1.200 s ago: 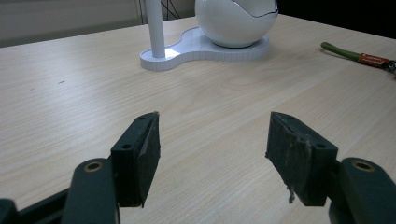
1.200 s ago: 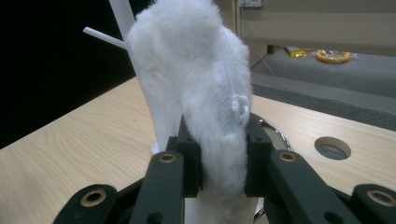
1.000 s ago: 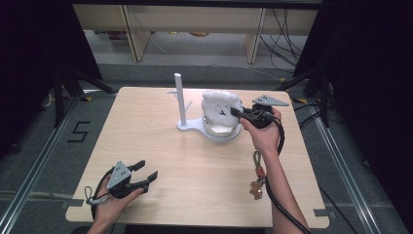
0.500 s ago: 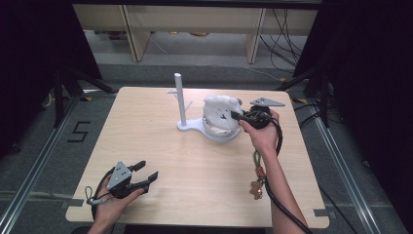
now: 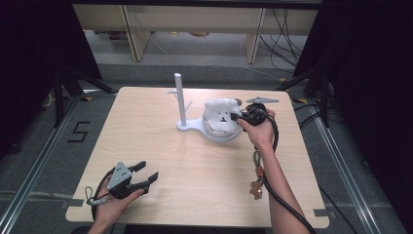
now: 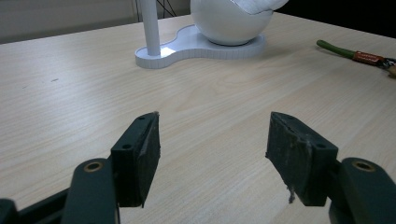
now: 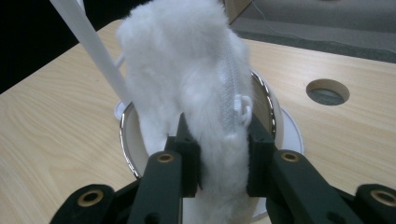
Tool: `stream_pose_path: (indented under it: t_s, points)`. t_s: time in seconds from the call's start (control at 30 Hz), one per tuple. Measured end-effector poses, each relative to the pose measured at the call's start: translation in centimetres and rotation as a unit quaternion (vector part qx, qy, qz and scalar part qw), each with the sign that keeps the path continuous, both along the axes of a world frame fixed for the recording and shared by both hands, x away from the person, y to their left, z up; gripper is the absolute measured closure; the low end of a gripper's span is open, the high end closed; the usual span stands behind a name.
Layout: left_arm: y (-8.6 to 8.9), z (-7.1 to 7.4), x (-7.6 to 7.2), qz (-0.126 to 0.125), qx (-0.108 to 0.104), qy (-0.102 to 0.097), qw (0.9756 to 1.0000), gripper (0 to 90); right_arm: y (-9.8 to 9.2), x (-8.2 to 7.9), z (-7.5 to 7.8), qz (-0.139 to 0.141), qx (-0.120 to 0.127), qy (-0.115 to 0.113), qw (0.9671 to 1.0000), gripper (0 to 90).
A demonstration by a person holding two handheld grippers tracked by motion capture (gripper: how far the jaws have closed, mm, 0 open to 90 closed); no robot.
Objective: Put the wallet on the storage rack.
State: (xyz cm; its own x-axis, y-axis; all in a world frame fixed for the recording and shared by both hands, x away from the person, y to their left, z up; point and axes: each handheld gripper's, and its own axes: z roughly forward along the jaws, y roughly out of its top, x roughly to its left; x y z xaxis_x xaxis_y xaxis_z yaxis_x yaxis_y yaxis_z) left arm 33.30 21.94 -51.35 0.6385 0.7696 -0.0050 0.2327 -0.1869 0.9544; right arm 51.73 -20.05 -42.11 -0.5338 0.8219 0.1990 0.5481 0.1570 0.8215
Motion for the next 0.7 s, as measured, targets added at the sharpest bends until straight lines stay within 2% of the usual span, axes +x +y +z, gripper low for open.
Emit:
stream_pose_path:
  t_s: [0.03,0.07,0.1,0.13,0.23,0.27,0.3,0.37,0.4,0.43,0.47,0.5,0.53,0.57,0.6,0.7]
  points:
    - [0.0,0.0,0.0,0.0,0.0,0.0,1.0,34.5,0.0,0.0,0.0,0.0,0.0,0.0,1.0,73.0]
    - [-0.2,-0.1,-0.1,0.001,-0.012,0.006,0.9999,34.5,0.1,0.0,-0.1,-0.006,0.001,0.002,1.0,72.7]
    - [-0.2,-0.1,-0.1,0.002,-0.012,0.005,0.9999,34.5,0.1,0.1,-0.1,-0.01,-0.001,0.009,0.9999,72.1]
    - [-0.1,0.0,0.0,-0.001,0.0,-0.001,1.0,34.5,0.2,0.3,-0.1,-0.015,-0.008,0.007,0.9998,69.6]
    - [-0.1,0.0,-0.1,-0.001,0.0,0.0,1.0,34.5,0.3,0.5,-0.1,-0.021,-0.018,0.01,0.9996,64.9]
    - [-0.1,0.0,-0.1,-0.001,-0.001,0.0,1.0,34.5,0.3,0.5,0.0,-0.022,-0.025,0.001,0.9994,59.9]
    - [-0.1,0.0,-0.1,-0.001,-0.001,0.001,1.0,34.5,0.3,0.5,0.0,-0.022,-0.025,0.001,0.9994,59.9]
    - [-0.1,0.0,-0.1,0.001,-0.002,0.003,1.0,34.5,0.7,0.0,0.3,-0.043,-0.013,-0.001,0.999,54.0]
    - [-0.3,-0.2,-0.1,0.001,-0.014,0.008,0.9999,34.5,0.6,0.0,0.5,-0.049,-0.021,-0.024,0.9983,52.3]
    - [-0.3,-0.2,-0.1,0.0,-0.013,0.007,0.9999,34.5,0.6,0.0,0.5,-0.049,-0.021,-0.024,0.9983,52.3]
    - [-0.3,-0.1,-0.1,-0.001,-0.013,0.007,0.9999,34.5,0.6,-0.2,0.8,-0.053,-0.028,-0.039,0.9974,57.1]
    - [-0.3,-0.1,-0.2,-0.001,-0.014,0.007,0.9999,34.5,0.6,-0.2,0.8,-0.053,-0.028,-0.039,0.9974,57.1]
    - [-0.3,-0.1,-0.2,0.0,-0.014,0.007,0.9999,34.5,0.5,-0.3,0.9,-0.051,-0.033,-0.048,0.997,62.2]
    - [-0.2,0.0,-0.2,-0.001,-0.002,0.003,1.0,34.5,0.7,-0.5,1.0,-0.053,-0.032,-0.051,0.9968,65.6]
    - [-0.1,0.0,-0.1,-0.001,-0.003,0.001,1.0,34.5,0.6,-0.5,1.0,-0.051,-0.042,-0.058,0.9961,67.7]
    - [-0.1,0.0,-0.1,0.0,-0.004,0.001,1.0,34.5,0.9,-0.7,1.1,-0.058,-0.049,-0.049,0.9959,69.5]
